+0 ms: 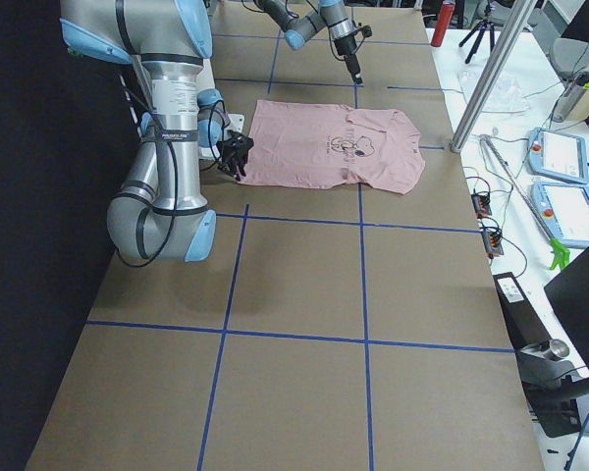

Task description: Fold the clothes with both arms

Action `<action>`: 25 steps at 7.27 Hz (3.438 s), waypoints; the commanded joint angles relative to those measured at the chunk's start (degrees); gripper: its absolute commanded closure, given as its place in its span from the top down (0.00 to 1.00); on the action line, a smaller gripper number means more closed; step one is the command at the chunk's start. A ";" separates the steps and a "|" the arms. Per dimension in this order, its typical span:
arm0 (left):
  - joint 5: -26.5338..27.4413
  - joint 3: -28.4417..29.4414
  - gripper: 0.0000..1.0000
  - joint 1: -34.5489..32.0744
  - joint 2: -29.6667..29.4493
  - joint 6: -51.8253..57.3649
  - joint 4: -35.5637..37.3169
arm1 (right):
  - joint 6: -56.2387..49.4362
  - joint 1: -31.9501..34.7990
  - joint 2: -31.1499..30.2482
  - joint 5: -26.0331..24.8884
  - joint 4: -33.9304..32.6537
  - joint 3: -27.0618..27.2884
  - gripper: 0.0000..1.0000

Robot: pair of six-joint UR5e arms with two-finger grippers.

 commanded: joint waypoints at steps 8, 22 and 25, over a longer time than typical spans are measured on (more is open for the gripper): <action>0.01 0.07 0.93 0.07 0.05 -0.02 0.00 | 1.76 0.72 0.31 1.04 0.43 -1.63 0.00; 14.69 -27.09 0.86 33.73 25.63 -28.76 25.13 | 0.26 6.87 3.02 8.43 0.60 5.92 0.00; 14.60 -25.17 0.76 35.23 25.46 -28.68 26.90 | 0.26 6.43 3.82 8.43 0.60 6.01 0.00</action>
